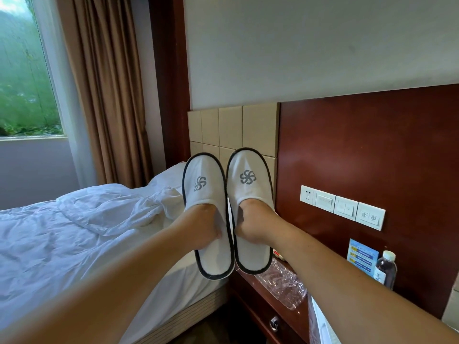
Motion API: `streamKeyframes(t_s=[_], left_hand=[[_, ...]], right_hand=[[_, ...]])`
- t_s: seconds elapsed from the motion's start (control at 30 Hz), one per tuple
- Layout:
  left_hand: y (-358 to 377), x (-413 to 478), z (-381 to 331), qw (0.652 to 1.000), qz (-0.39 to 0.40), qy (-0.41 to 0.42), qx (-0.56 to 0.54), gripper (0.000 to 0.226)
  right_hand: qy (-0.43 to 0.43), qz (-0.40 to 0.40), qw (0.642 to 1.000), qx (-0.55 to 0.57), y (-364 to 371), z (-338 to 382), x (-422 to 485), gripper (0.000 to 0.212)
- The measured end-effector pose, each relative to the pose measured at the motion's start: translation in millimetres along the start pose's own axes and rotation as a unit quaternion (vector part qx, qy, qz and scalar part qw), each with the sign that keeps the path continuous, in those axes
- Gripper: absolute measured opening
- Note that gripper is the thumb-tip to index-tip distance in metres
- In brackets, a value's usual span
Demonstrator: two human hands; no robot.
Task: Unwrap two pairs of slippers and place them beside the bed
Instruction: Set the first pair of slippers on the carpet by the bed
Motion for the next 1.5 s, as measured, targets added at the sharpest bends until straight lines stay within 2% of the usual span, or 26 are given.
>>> streamKeyframes(t_s=[0.17,0.27,0.37,0.47,0.57,0.6,0.67,0.7,0.73,0.77,0.83,0.9,0.93,1.03,1.1,1.2,1.33,1.4,1.5], left_hand=[[2.0,1.4,3.9,1.0,-0.023,0.01,-0.014,0.027],[1.8,-0.2,3.2,0.999,-0.035,0.019,-0.025,0.025],[6.2,-5.4,-5.6,0.997,-0.041,0.044,-0.05,0.02],[4.1,-17.1,-19.5,0.988,-0.019,0.09,-0.126,0.017],[-18.2,-29.8,-29.1,0.963,0.025,0.126,-0.236,0.032],[-28.7,-30.8,-27.3,0.942,-0.001,0.11,-0.317,0.034],[-51.5,-26.2,-17.3,0.883,-0.136,0.076,-0.443,0.026],[-62.1,-20.1,-9.0,0.866,-0.218,0.068,-0.444,0.019],[-71.1,-11.5,2.6,0.869,-0.275,0.046,-0.408,0.016],[-77.9,-2.1,15.0,0.887,-0.299,0.009,-0.353,0.024],[-76.6,14.0,38.1,0.922,-0.254,-0.092,-0.278,0.057],[-64.2,19.2,50.0,0.922,-0.202,-0.133,-0.302,0.066],[-57.2,17.3,52.1,0.916,-0.191,-0.126,-0.33,0.062],[-47.3,10.2,56.2,0.873,-0.227,-0.114,-0.418,0.049],[-48.3,7.8,57.6,0.863,-0.228,-0.095,-0.442,0.046],[-50.0,8.7,59.5,0.865,-0.206,-0.074,-0.451,0.04],[-51.3,14.8,62.0,0.873,-0.198,-0.07,-0.441,0.042],[-52.2,16.5,61.6,0.882,-0.205,-0.066,-0.419,0.042],[-49.6,20.0,64.3,0.884,-0.217,-0.076,-0.407,0.046]], right_hand=[[0.01,-0.006,1.0,0.028,-3.2,5.6,3.2,0.031],[0.001,-0.038,0.999,0.033,-1.2,10.9,3.4,0.041],[0.014,-0.149,0.989,0.008,5.3,20.1,1.3,0.039],[0.048,-0.252,0.964,-0.063,9.1,25.4,2.6,0.016],[0.07,-0.264,0.955,-0.112,4.4,18.0,6.1,0.012],[0.071,-0.265,0.956,-0.109,2.7,13.3,6.4,0.011],[0.065,-0.264,0.955,-0.121,-0.1,5.7,6.7,0.011],[0.055,-0.258,0.955,-0.138,-1.2,4.5,6.4,0.016],[0.036,-0.253,0.954,-0.156,-2.2,6.1,5.7,0.018],[0.011,-0.259,0.95,-0.174,-2.2,9.3,4.6,0.018],[-0.039,-0.29,0.937,-0.191,-1.8,19.0,2.8,0.019],[-0.078,-0.303,0.933,-0.179,-1.8,31.6,1.3,0.023],[-0.092,-0.302,0.933,-0.172,-2.6,36.6,0.6,0.025],[-0.116,-0.282,0.935,-0.178,-4.7,41.0,1.4,0.029],[-0.138,-0.256,0.937,-0.197,-4.8,38.5,2.0,0.028],[-0.151,-0.234,0.933,-0.227,-2.8,36.2,2.6,0.039],[-0.148,-0.246,0.941,-0.179,-0.4,36.7,-1.2,0.066],[-0.14,-0.264,0.943,-0.145,1.2,37.9,-1.3,0.069],[-0.125,-0.285,0.946,-0.092,0.4,41.0,1.6,0.061]])
Point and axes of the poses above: each hand's wrist, its own x-axis towards the middle knuckle, its own y-axis out of the palm, z = x × y, the point moved 1 cm from there along x, towards the middle knuckle, and after that the axes turned 11 degrees about -x, right-handed, at the moved point
